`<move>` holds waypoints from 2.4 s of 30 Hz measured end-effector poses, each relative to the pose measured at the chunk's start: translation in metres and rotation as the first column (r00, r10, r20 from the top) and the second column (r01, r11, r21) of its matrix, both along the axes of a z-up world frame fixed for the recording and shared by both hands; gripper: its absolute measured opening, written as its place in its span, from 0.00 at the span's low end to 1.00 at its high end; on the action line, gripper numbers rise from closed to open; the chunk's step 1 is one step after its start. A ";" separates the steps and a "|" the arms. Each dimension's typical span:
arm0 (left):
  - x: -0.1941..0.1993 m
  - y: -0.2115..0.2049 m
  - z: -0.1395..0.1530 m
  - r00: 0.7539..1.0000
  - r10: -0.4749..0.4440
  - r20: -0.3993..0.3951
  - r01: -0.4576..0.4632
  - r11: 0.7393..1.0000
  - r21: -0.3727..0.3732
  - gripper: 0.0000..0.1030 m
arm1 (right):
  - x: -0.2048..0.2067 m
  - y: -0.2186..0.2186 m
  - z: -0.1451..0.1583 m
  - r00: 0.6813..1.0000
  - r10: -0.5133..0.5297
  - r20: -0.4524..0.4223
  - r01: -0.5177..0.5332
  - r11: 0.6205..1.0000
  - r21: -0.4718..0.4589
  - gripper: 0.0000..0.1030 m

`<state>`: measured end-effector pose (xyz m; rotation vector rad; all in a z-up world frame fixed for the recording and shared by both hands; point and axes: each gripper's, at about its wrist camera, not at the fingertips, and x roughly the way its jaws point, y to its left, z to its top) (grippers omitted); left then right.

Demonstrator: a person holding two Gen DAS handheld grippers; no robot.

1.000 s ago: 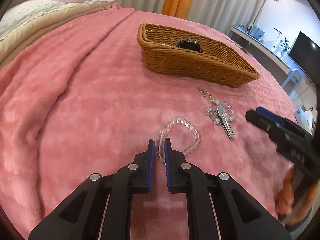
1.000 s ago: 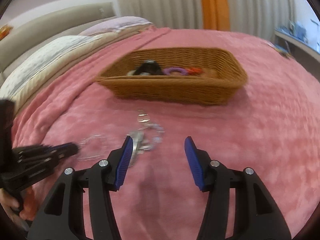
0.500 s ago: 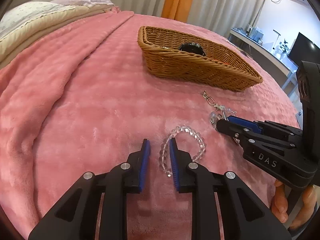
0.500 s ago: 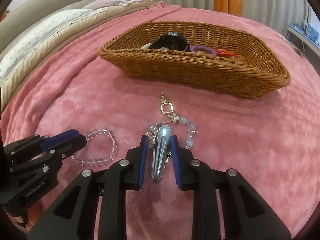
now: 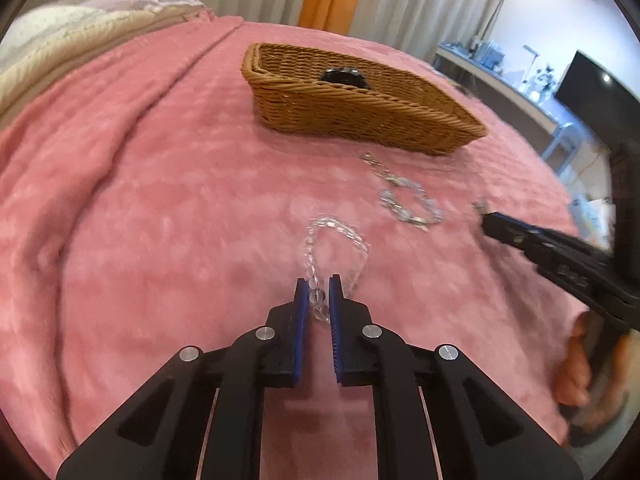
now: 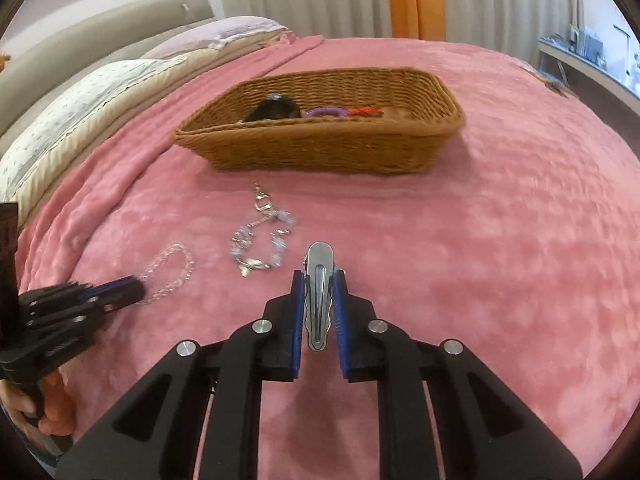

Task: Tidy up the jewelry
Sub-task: 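Grasp the clear bead bracelet with the left tool while the right grasps the silver clip, then carry bead bracelet and silver clip into the basket and open both tools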

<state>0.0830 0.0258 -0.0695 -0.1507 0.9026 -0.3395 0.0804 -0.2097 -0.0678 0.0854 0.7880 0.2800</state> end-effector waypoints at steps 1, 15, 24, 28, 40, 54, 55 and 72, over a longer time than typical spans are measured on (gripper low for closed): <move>-0.003 0.002 0.000 1.000 -0.018 -0.014 0.017 0.999 -0.029 0.09 | 0.001 -0.001 -0.002 1.000 -0.004 -0.008 0.004 1.000 0.001 0.12; 0.014 -0.006 0.003 0.999 0.038 -0.020 -0.037 0.997 0.062 0.39 | 0.002 -0.003 -0.011 0.999 0.008 -0.034 -0.007 1.000 0.025 0.16; 0.021 -0.020 0.000 0.999 0.025 0.021 -0.029 0.983 0.180 0.39 | 0.006 0.002 -0.011 0.999 -0.009 -0.034 0.009 1.000 -0.019 0.30; 0.019 -0.027 -0.003 1.000 -0.001 0.019 -0.003 0.979 0.203 0.06 | 0.003 0.018 -0.011 1.000 0.019 -0.013 -0.020 0.995 -0.096 0.14; 0.006 -0.014 0.041 0.986 -0.051 0.156 0.048 0.999 0.020 0.05 | -0.009 -0.010 0.032 0.994 0.060 0.087 -0.067 0.994 0.081 0.14; 0.050 -0.028 0.125 0.931 -0.110 0.347 0.137 0.989 -0.054 0.05 | 0.036 -0.016 0.115 0.969 0.051 0.242 -0.069 0.995 0.067 0.14; 0.058 -0.031 0.131 0.925 -0.111 0.364 0.140 0.989 -0.053 0.05 | 0.046 -0.014 0.121 0.966 0.048 0.256 -0.065 0.996 0.059 0.14; 0.184 -0.047 0.104 0.939 -0.051 0.340 0.079 0.995 -0.069 0.06 | 0.178 -0.011 0.080 0.991 -0.012 0.132 0.002 0.997 0.078 0.14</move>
